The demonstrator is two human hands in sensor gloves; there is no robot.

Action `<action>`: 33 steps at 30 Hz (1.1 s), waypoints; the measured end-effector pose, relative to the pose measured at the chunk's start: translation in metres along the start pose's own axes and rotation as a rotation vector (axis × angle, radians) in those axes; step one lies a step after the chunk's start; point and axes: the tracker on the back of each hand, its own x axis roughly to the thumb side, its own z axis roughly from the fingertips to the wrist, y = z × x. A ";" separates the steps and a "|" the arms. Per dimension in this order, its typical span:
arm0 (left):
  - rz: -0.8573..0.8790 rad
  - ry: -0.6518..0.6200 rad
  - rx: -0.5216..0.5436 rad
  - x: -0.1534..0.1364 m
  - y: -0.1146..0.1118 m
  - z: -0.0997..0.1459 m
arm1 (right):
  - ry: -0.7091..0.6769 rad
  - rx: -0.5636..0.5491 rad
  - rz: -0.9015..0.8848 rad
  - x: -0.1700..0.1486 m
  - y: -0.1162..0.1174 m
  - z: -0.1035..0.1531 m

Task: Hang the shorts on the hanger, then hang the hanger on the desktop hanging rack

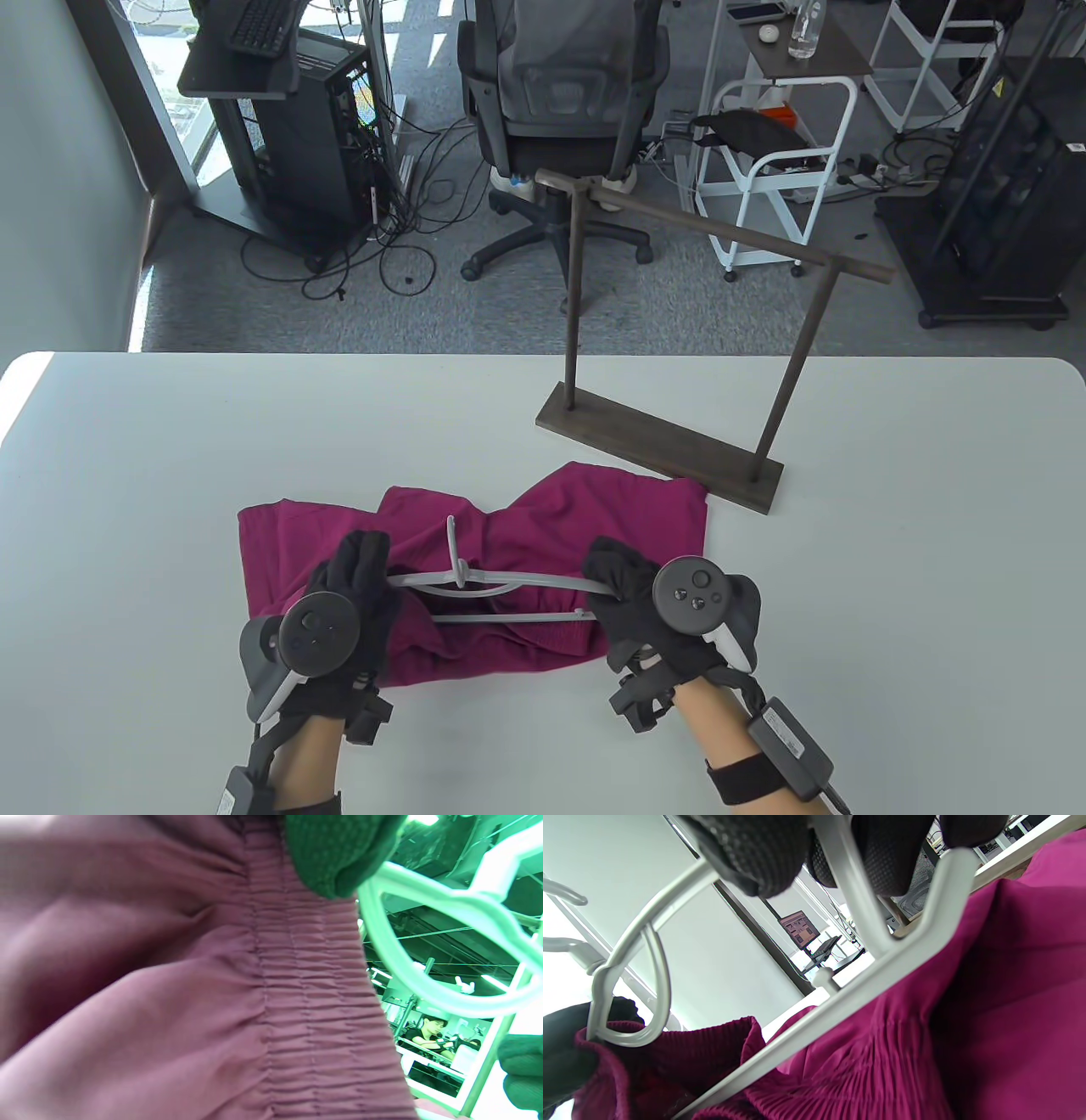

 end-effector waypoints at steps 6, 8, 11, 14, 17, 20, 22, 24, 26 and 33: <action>-0.022 0.010 0.001 0.001 -0.007 -0.005 | -0.017 -0.011 0.035 0.003 -0.001 0.002; 0.031 -0.010 0.010 0.001 -0.009 -0.006 | -0.038 -0.050 0.106 0.007 -0.007 0.005; 0.066 -0.007 0.018 0.001 -0.007 -0.006 | -0.115 -0.163 0.249 0.022 -0.024 0.016; 0.050 -0.005 0.045 0.003 -0.004 -0.004 | -0.191 -0.286 0.355 0.042 -0.038 0.034; 0.065 0.002 0.081 0.005 -0.006 -0.002 | -0.260 -0.219 0.382 0.057 -0.033 0.040; 0.079 0.005 0.092 0.006 -0.005 -0.002 | -0.237 -0.003 0.419 0.060 -0.005 0.033; 0.074 0.002 0.099 0.006 -0.004 -0.001 | -0.220 0.075 0.514 0.057 0.014 0.028; 0.079 0.004 0.106 0.006 -0.003 -0.001 | -0.218 0.112 0.644 0.051 0.031 0.021; 0.103 0.010 0.098 0.006 -0.004 -0.001 | -0.217 0.151 0.715 0.046 0.040 0.014; 0.123 0.026 0.089 0.004 -0.005 -0.002 | -0.077 0.308 0.717 0.017 0.061 -0.001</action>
